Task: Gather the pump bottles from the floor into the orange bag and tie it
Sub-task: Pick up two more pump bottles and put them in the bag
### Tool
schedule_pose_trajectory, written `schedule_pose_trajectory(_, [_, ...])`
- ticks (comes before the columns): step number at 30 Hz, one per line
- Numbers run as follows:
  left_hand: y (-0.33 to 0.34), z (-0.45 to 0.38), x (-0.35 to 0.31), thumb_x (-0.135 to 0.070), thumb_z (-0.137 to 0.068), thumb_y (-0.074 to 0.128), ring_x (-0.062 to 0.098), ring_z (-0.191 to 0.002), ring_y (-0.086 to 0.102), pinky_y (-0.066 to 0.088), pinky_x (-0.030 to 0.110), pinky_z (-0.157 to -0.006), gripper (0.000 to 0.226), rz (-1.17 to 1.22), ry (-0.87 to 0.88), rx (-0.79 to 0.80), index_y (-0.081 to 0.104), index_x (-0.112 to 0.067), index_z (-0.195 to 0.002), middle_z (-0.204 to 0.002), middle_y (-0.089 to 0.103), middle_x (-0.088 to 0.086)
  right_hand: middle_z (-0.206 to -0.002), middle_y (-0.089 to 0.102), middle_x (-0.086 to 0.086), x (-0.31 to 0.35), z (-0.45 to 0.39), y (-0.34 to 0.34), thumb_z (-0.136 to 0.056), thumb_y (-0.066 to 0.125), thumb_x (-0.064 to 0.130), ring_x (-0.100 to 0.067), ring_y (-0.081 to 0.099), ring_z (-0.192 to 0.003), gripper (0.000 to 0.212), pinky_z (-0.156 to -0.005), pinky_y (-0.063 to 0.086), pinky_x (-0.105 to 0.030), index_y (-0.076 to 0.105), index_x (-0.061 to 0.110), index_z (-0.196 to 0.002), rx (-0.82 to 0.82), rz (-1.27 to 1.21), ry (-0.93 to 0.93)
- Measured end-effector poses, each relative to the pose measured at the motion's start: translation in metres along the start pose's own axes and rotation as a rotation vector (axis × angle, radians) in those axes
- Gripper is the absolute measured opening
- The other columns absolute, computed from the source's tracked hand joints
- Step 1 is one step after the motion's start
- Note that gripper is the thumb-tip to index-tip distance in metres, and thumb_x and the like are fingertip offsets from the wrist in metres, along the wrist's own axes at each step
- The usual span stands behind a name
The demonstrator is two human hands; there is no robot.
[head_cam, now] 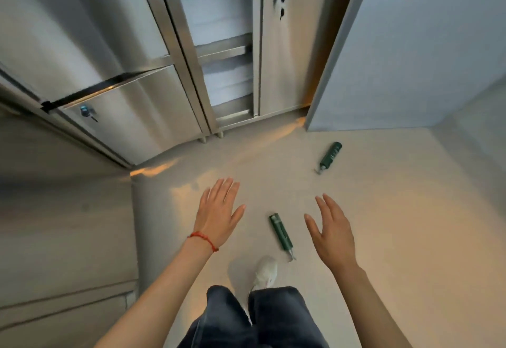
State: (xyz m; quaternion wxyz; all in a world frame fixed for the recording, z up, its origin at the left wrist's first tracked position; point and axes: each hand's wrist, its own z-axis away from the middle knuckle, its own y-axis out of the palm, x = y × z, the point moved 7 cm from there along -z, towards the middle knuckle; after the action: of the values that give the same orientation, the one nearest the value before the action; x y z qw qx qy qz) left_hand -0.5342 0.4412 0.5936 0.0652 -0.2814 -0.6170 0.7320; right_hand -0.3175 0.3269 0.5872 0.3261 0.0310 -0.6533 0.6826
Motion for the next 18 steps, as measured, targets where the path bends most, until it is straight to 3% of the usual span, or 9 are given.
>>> schedule_pose_trajectory(5, [0.022,-0.071,-0.042,-0.039,-0.093,0.038,0.025,-0.14,0.018,0.014,0.042,-0.112,0.054,-0.033,0.166,0.139,0.025,-0.014,-0.14,-0.15,0.027,0.008,-0.144,0.041,-0.013,-0.037,-0.028,-0.027,-0.091,0.051,0.033,-0.029,0.037,-0.133,0.05,-0.108,0.029,-0.04,0.042,0.008,-0.134,-0.099,-0.045,0.152])
schedule_pose_trajectory(11, [0.049,-0.13,-0.111,-0.036,-0.093,0.04,0.025,-0.139,0.02,0.017,0.041,-0.112,0.054,-0.066,0.431,0.275,0.026,-0.013,-0.139,-0.151,0.026,0.009,-0.144,0.041,-0.014,-0.09,-0.015,-0.044,-0.091,0.049,0.033,-0.029,0.037,-0.133,0.05,-0.107,0.031,-0.041,0.042,0.008,-0.134,-0.227,-0.095,0.43])
schedule_pose_trajectory(18, [0.102,-0.161,-0.183,-0.037,-0.094,0.037,0.024,-0.14,0.015,0.016,0.041,-0.113,0.055,-0.153,0.852,0.517,0.022,-0.014,-0.141,-0.152,0.023,0.008,-0.145,0.04,-0.013,-0.125,0.048,-0.027,-0.092,0.048,0.034,-0.029,0.036,-0.133,0.05,-0.107,0.031,-0.042,0.041,0.009,-0.134,-0.411,-0.172,0.878])
